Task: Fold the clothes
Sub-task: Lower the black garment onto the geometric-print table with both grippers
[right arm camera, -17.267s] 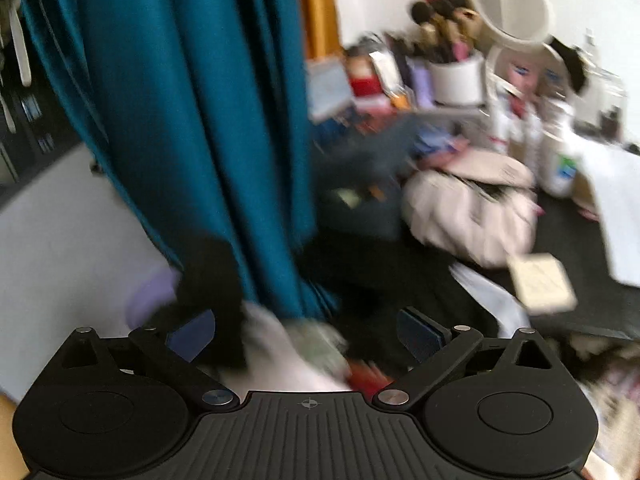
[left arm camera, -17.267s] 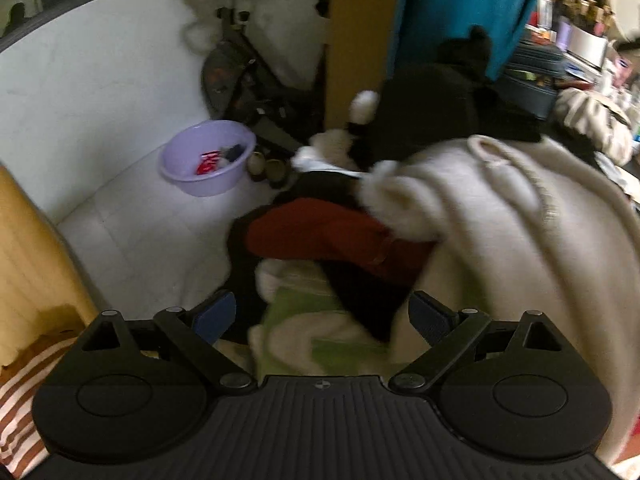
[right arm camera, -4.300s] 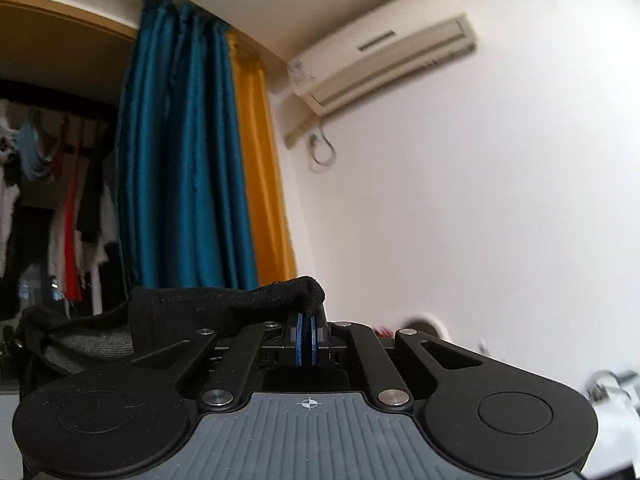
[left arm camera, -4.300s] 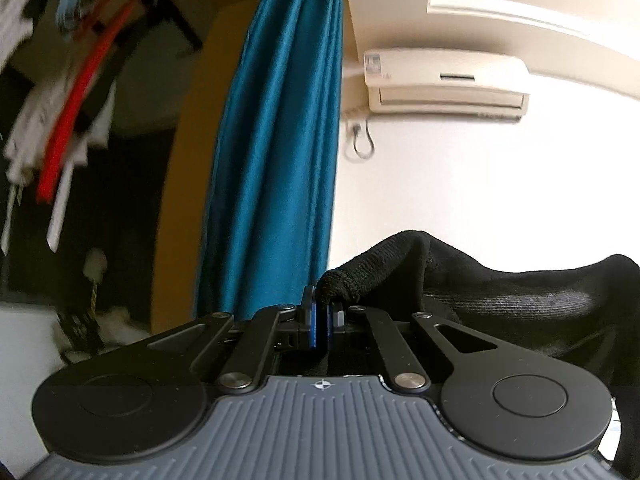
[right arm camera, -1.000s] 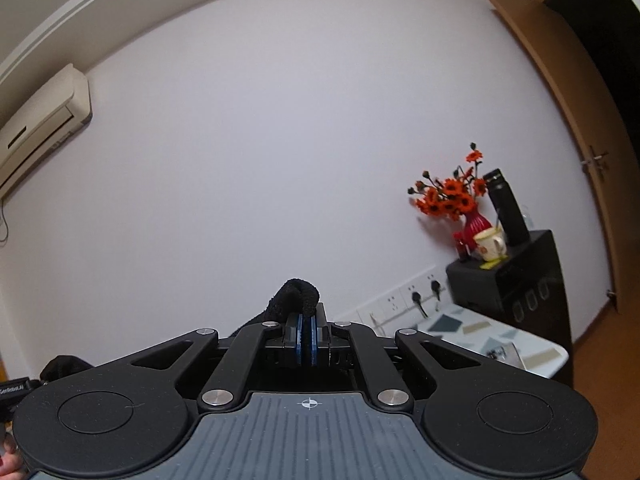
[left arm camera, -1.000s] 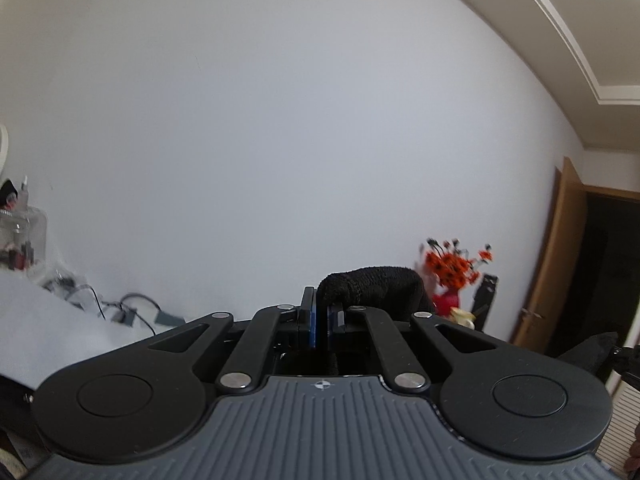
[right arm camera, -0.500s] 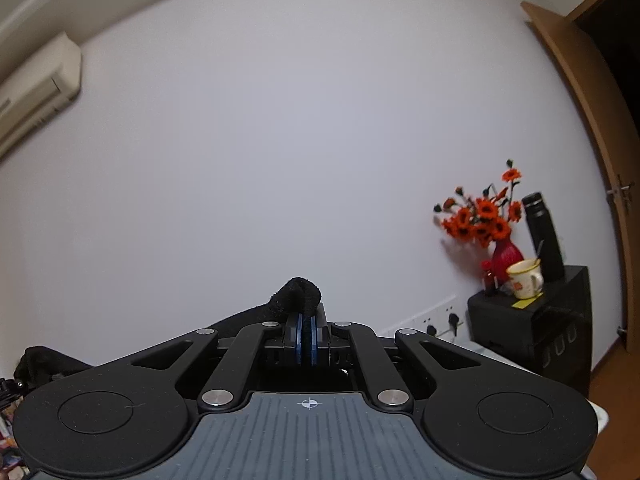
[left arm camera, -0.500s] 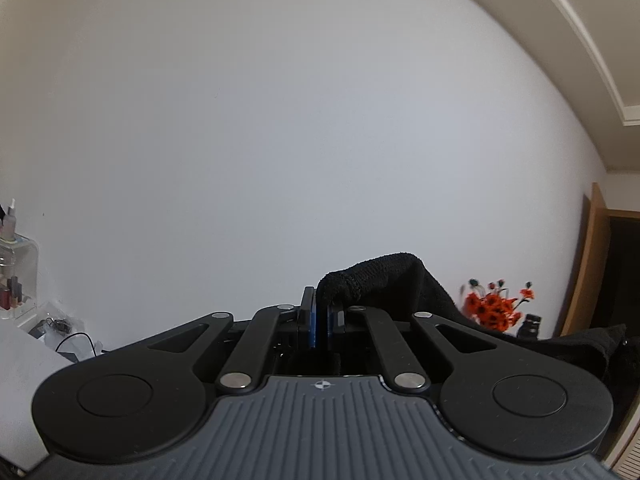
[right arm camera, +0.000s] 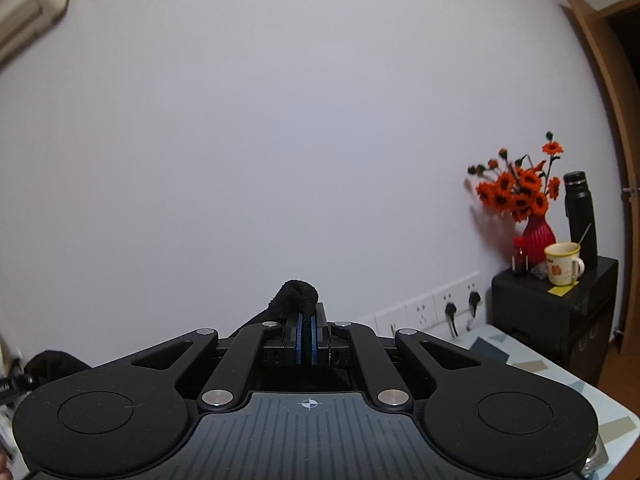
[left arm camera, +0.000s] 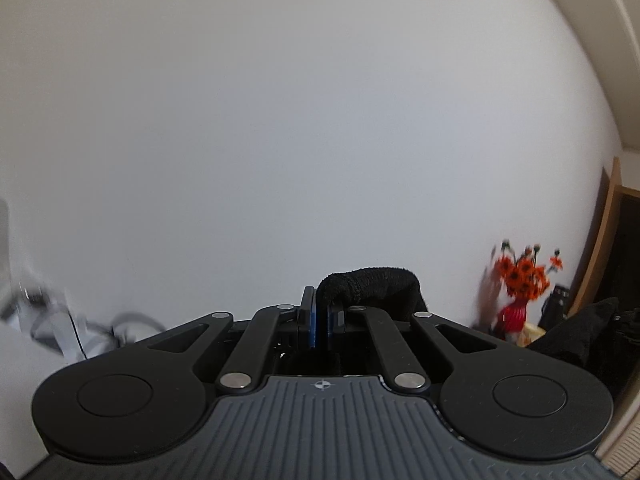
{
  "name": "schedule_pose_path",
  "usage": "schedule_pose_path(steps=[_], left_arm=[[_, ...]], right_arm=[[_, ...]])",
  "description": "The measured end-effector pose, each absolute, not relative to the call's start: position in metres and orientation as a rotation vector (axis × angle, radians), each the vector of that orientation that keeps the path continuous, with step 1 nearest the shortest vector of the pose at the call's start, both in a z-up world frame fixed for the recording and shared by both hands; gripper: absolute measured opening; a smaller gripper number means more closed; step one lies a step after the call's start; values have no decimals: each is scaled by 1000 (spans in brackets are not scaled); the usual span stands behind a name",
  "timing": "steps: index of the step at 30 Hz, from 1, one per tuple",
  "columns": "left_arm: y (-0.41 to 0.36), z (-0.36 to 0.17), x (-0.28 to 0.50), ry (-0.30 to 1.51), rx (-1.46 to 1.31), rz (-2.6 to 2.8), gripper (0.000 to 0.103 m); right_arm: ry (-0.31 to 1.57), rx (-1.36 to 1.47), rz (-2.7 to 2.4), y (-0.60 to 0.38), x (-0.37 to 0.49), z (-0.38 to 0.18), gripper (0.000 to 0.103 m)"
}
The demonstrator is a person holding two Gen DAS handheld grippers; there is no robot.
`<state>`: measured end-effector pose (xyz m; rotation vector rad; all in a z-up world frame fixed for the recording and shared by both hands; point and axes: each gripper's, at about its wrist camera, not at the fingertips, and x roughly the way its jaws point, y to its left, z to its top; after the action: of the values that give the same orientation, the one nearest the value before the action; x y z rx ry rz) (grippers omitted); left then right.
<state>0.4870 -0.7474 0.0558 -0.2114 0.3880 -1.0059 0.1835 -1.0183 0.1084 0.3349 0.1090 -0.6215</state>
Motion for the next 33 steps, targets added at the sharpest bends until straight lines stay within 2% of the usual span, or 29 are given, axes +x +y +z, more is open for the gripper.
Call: schedule_pose_path(steps=[6,13,21,33], left_arm=[[-766,-2,519,687,-153,-986,5],[-780,-59,553,883,-92,-884,5],[-804,-79,563,969,-39,-799,5],[-895,-94,603,975,45,-700,5]], right_arm=[[415,344,-634,-1048,251,49,3],[651,386,-616,-1079,306,-26,3],[744,406,-585,-1116,336,-64,3],[793,400,-535,-1203,394,-94,3]])
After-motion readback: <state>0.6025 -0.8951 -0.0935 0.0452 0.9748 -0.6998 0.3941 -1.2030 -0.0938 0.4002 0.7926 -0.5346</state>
